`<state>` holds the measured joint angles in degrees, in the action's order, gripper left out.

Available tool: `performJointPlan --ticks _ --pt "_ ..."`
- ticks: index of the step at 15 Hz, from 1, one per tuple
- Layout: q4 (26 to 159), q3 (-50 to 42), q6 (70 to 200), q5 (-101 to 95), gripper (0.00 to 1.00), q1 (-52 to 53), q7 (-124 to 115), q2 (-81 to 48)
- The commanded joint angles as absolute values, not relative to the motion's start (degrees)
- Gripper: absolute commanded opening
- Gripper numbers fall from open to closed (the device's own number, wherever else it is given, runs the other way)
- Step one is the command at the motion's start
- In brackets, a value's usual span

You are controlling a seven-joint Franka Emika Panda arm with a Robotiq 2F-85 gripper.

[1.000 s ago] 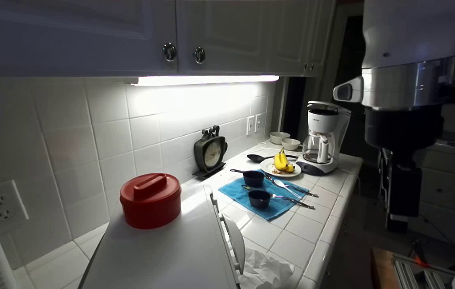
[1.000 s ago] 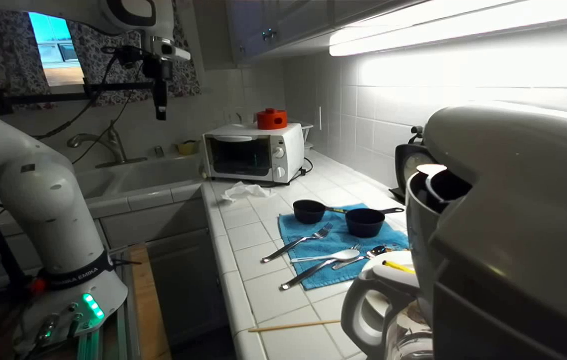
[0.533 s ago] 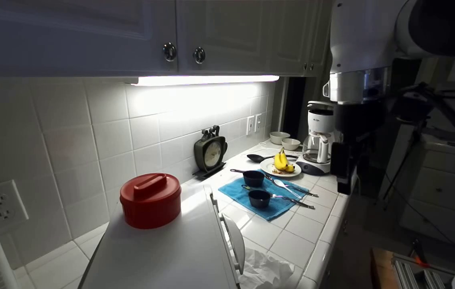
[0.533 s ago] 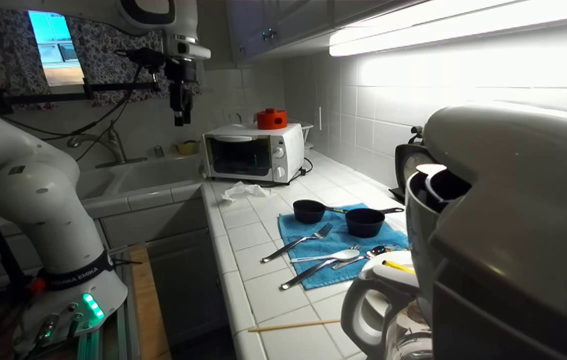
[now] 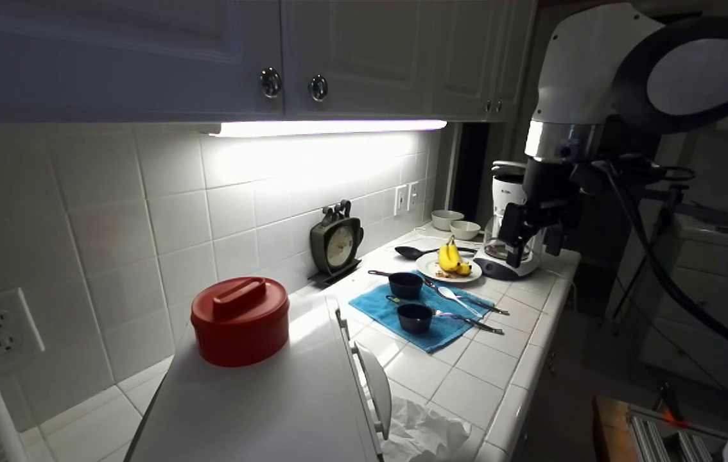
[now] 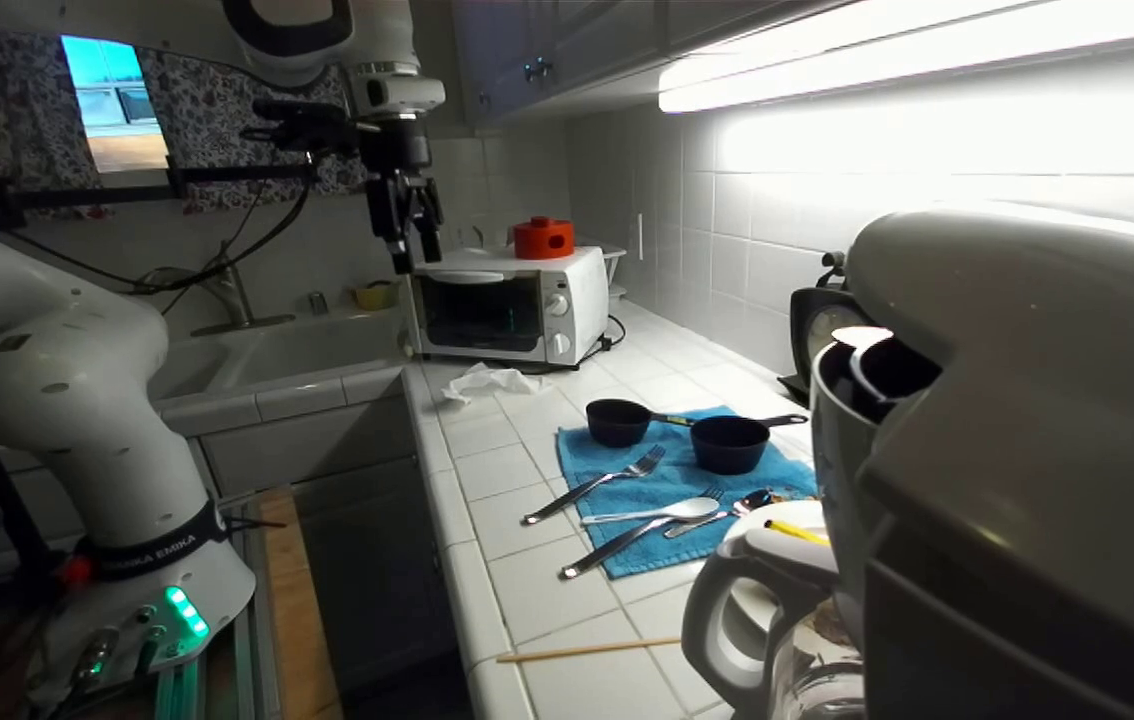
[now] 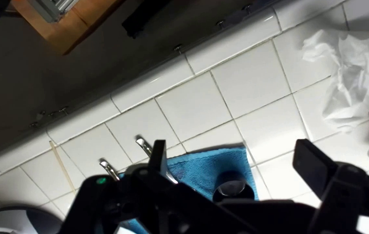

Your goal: Remove the bananas from the white plate and put them on the blue towel

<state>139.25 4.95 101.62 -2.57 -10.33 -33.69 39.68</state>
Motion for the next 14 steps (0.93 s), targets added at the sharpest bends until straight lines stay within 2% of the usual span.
performJointPlan --ticks 1,8,14 --pt "139.09 4.88 101.45 -2.56 1.0 -10.28 -33.63 39.54" --pt "138.71 6.12 102.32 -4.05 1.0 -10.86 -35.01 38.35" --pt "139.1 2.49 118.51 -14.34 1.0 -19.03 -40.97 30.53"
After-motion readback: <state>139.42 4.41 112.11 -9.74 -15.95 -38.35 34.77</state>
